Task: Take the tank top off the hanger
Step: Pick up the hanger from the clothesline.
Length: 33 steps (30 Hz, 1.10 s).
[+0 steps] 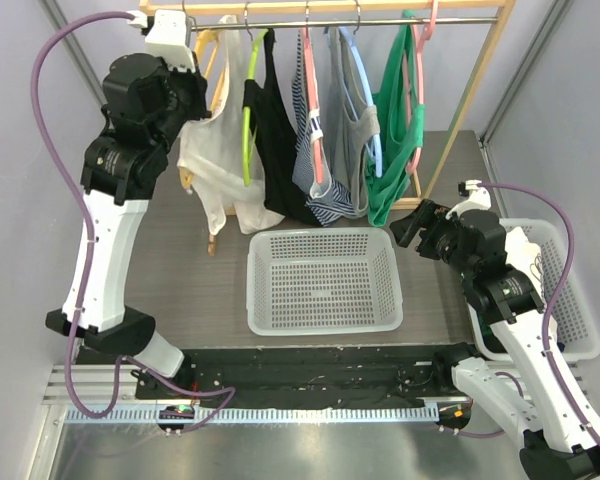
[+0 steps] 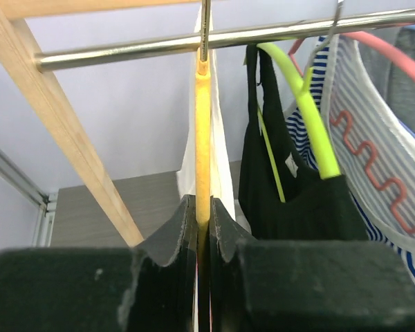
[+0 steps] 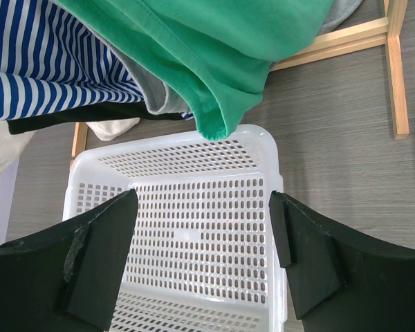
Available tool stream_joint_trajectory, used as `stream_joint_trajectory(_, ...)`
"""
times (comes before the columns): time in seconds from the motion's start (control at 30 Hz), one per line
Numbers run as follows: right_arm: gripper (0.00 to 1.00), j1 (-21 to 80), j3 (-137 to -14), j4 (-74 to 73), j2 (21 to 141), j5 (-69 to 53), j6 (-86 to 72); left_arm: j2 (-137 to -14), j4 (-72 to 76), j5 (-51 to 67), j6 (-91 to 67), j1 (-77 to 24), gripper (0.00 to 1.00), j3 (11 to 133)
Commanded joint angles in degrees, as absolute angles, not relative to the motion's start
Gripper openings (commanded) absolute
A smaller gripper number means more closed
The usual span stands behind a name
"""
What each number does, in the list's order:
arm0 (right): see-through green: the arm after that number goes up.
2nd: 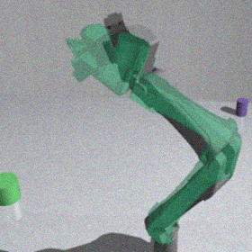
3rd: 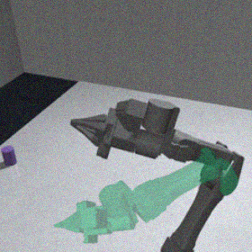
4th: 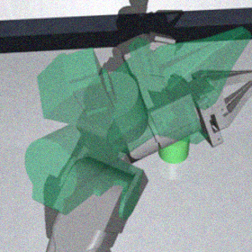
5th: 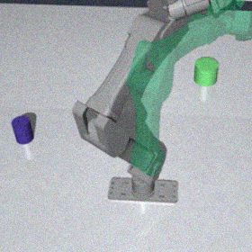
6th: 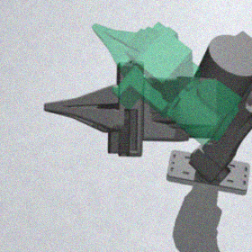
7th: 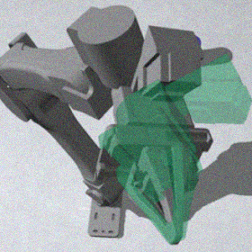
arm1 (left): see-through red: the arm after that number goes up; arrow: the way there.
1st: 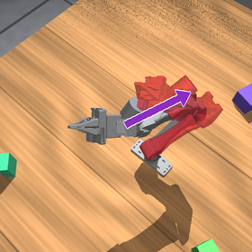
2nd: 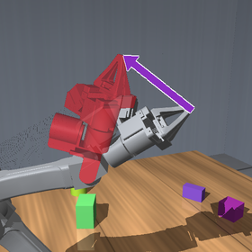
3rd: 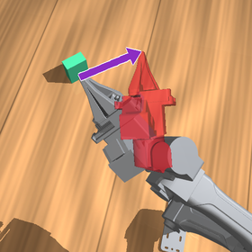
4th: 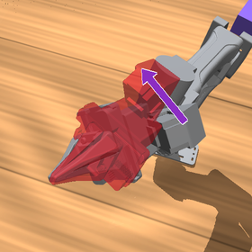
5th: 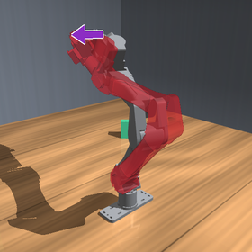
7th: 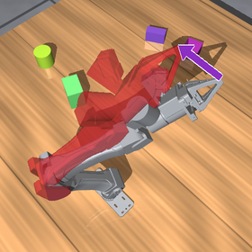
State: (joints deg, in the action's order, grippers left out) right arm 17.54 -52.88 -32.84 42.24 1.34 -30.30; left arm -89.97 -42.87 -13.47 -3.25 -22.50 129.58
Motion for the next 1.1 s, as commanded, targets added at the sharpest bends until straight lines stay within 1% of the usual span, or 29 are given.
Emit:
stream_joint_trajectory(0.0,0.86,17.8,-54.1,-30.8,41.6,0.7,-30.4,-84.9,-35.7,-12.2,-0.3,-22.9,0.00,131.3)
stream_joint_trajectory(0.2,0.86,17.8,-56.4,-31.9,41.7,1.1,-29.7,-75.8,-36.6,-12.9,1.3,-23.0,0.00,119.8)
stream_joint_trajectory(0.3,0.86,17.8,-57.2,-32.2,42.1,1.1,-29.6,-70.9,-39.5,-11.3,1.4,-23.0,0.00,114.5)
stream_joint_trajectory(0.47,0.87,17.8,-57.6,-32.0,43.0,0.7,-29.6,-63.5,-46.3,-4.2,3.6,-23.0,0.00,110.7)
stream_joint_trajectory(0.57,0.86,17.8,-58.1,-32.0,43.2,-1.3,-29.2,-59.3,-47.1,2.5,7.5,-23.0,0.00,110.6)
stream_joint_trajectory(0.6,0.87,17.8,-58.6,-32.0,43.4,-1.8,-28.8,-56.1,-46.3,3.4,7.6,-23.1,0.00,110.3)
stream_joint_trajectory(0.67,0.88,17.8,-59.8,-32.3,44.0,-3.2,-28.6,-54.2,-44.8,5.8,6.9,-23.0,0.00,113.3)
stream_joint_trajectory(0.73,0.88,17.8,-60.4,-32.3,44.7,-3.6,-28.8,-54.9,-46.7,8.3,6.5,-22.8,0.00,117.1)
stream_joint_trajectory(0.87,0.88,17.8,-61.2,-32.3,45.5,-4.4,-29.7,-55.1,-45.8,14.5,5.3,-22.1,0.00,122.6)
stream_joint_trajectory(1.0,0.88,17.8,-61.9,-32.3,45.6,-4.3,-30.1,-57.7,-44.2,20.5,3.3,-22.1,0.00,129.8)
stream_joint_trajectory(1.07,0.88,17.8,-62.3,-32.3,45.3,-4.0,-30.0,-58.4,-43.1,23.5,2.2,-22.1,0.00,131.0)
